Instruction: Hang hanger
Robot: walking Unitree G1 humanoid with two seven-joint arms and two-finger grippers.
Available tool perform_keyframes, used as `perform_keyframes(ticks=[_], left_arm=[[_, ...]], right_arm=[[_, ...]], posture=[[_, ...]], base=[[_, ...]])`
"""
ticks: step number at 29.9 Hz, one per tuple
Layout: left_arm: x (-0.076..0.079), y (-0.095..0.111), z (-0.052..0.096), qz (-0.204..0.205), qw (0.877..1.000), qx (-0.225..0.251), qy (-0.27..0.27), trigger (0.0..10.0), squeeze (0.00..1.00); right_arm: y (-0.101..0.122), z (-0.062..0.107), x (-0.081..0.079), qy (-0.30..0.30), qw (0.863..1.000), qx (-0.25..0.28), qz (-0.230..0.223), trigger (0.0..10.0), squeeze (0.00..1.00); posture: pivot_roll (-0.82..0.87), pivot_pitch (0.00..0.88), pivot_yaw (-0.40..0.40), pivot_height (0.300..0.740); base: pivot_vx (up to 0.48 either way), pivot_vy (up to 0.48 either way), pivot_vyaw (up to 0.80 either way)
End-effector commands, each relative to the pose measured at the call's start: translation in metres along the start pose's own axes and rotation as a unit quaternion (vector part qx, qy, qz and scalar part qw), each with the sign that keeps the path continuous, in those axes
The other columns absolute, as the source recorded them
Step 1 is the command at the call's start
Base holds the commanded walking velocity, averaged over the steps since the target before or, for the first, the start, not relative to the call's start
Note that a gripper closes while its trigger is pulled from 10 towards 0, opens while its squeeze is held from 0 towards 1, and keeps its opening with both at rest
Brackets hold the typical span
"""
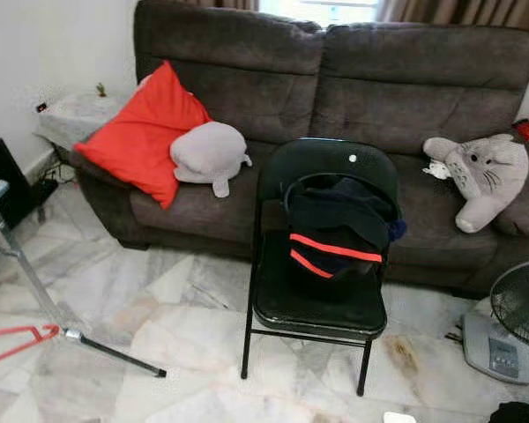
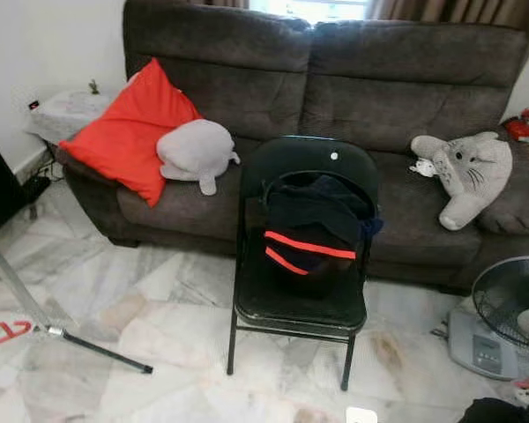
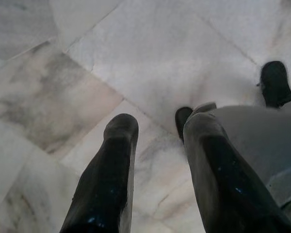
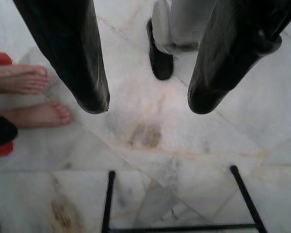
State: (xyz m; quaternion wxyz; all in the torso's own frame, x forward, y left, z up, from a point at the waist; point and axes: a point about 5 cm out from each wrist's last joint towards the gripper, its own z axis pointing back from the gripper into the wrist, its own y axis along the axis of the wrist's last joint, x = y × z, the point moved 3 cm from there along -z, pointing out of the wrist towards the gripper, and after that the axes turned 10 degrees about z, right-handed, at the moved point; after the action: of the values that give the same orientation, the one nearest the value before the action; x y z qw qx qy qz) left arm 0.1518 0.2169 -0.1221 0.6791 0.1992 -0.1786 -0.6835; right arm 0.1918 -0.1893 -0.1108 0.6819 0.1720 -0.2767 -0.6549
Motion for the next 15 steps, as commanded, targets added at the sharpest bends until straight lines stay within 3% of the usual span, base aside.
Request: perform_keyframes(ticks=[1,5,10,15], left_arm=[[-0.0010,-0.0071,0.0013,-0.002,1.000,-0.012,0.001,10.0,0.00],[-0.0010,-0.0069,0.0013,-0.001,1.000,-0.012,0.001,10.0,0.00],[-0.0008,-0.0069,0.0013,-0.001,1.000,-0.012,-0.001,10.0,0.00],[-0.0007,-0.0066,0.0012,-0.001,1.000,-0.011,-0.001,10.0,0.00]], right_arm=[[-0.0030,0.0008,0.0003,-0.002,1.000,-0.002,-0.008,10.0,0.00],[-0.0044,0.0007,0.0007,-0.004,1.000,-0.009,-0.010,10.0,0.00],[-0.0043,0.0006,0.0014,-0.006,1.000,-0.009,-0.004,10.0,0.00],[-0.0020,0.0004,0.0014,-0.006,1.000,-0.003,-0.003,10.0,0.00]], posture=[[0.11,0.000,0.022,0.740],[0.11,0.000,0.022,0.740],[0.11,0.000,0.022,0.740],[0.11,0.000,0.021,0.740]], base=[[0.244,0.000,0.00],[0.253,0.000,0.00],[0.259,0.000,-0.69],[0.260,0.000,0.00]])
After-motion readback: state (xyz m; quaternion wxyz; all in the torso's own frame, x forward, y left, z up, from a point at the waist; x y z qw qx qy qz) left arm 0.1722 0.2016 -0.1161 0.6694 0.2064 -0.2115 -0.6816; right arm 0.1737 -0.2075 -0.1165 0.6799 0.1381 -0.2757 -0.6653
